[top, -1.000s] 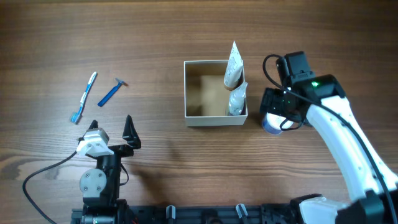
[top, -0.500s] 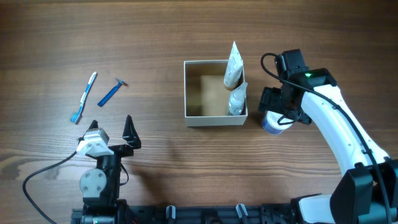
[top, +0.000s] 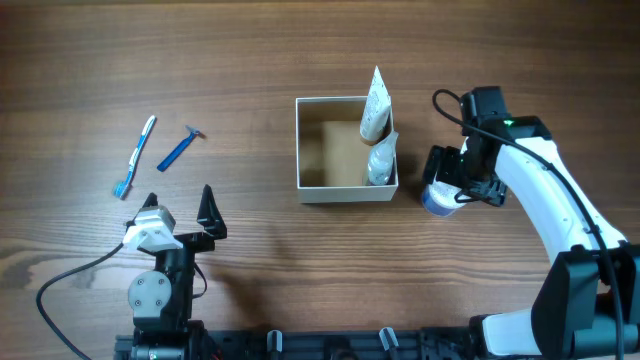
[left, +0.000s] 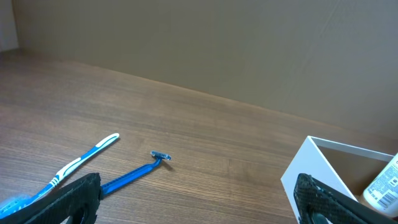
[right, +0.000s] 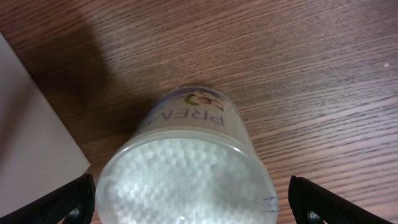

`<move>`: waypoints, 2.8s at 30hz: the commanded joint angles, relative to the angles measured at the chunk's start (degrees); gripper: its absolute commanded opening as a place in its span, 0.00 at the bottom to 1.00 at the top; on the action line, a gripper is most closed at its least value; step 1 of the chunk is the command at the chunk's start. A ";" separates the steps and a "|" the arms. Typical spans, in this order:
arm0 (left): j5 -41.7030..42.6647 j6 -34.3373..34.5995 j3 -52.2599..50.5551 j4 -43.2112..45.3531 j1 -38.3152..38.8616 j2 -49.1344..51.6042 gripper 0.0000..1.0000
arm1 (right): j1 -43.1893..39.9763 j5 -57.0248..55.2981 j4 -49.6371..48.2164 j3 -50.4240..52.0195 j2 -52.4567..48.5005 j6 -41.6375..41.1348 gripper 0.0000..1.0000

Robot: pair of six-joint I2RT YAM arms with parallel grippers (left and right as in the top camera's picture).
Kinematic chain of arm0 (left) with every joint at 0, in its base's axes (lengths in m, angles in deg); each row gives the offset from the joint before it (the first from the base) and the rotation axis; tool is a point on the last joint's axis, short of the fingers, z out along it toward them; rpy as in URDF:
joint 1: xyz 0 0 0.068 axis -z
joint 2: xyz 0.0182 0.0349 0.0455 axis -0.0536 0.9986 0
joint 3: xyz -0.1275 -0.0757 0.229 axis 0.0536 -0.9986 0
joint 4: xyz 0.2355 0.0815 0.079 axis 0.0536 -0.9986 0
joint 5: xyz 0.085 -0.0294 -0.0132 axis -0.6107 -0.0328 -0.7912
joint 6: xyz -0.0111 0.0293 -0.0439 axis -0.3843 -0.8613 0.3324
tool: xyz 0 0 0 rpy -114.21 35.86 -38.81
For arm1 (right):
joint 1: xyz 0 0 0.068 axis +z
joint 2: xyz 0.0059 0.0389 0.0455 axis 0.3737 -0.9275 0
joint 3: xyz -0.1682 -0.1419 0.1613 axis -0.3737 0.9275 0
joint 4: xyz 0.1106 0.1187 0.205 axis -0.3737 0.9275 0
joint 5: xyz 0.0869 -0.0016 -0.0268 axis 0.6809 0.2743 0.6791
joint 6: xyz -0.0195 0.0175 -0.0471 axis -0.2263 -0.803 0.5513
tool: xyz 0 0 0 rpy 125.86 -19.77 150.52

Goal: Pack container
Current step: 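Grasp the cotton-swab tub with the right gripper and lift it, then place the swab tub into the box's left corner and release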

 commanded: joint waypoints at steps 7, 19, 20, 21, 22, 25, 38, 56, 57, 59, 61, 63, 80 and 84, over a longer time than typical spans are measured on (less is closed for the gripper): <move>-0.76 0.66 -0.04 -0.28 -0.31 -0.13 1.00 | -0.13 3.10 -2.95 1.40 -0.63 2.03 1.00; -0.76 0.66 -0.07 -0.28 -0.31 -0.13 1.00 | -0.13 3.08 -4.92 3.89 -0.68 0.94 0.76; -0.76 0.66 -0.04 -0.28 -0.31 -0.13 1.00 | -0.13 3.08 -4.92 3.87 -0.68 0.72 0.72; -0.76 0.66 -0.04 -0.28 -0.31 -0.13 1.00 | -0.13 3.08 -4.92 3.87 -0.59 0.55 0.67; -0.76 0.66 -0.07 -0.28 -0.31 -0.13 1.00 | -0.13 3.08 -4.90 3.85 -0.46 0.48 0.64; -0.76 0.66 -0.07 -0.28 -0.31 -0.13 1.00 | -0.13 3.06 -4.55 3.82 0.74 -0.28 0.64; -0.76 0.66 -0.07 -0.28 -0.31 -0.13 1.00 | -0.07 0.59 4.96 1.18 22.40 0.85 0.64; -0.76 0.66 -0.07 -0.28 -0.31 -0.13 1.00 | 20.26 9.14 0.26 -6.16 35.23 3.58 0.59; -0.76 0.66 -0.07 -0.28 -0.31 -0.13 1.00 | 21.86 9.16 -1.16 -6.25 34.05 4.02 0.59; -0.76 0.66 -0.07 -0.28 -0.31 -0.13 1.00 | 24.85 9.11 -3.98 -6.62 31.52 4.37 0.60; -0.76 0.66 -0.07 -0.28 -0.31 -0.13 1.00 | 28.06 9.07 -6.99 -7.30 28.24 5.88 0.61; -0.76 0.66 -0.07 -0.28 -0.31 -0.13 1.00 | 30.73 7.21 -8.87 -8.46 24.50 6.43 0.63; -0.76 0.66 -0.07 -0.28 -0.31 -0.13 1.00 | 32.11 -8.76 -10.12 -25.64 -5.77 9.53 0.72; -0.76 0.66 -0.04 -0.28 -0.31 -0.13 1.00 | 30.77 -6.03 -11.50 -25.64 -9.75 8.11 0.72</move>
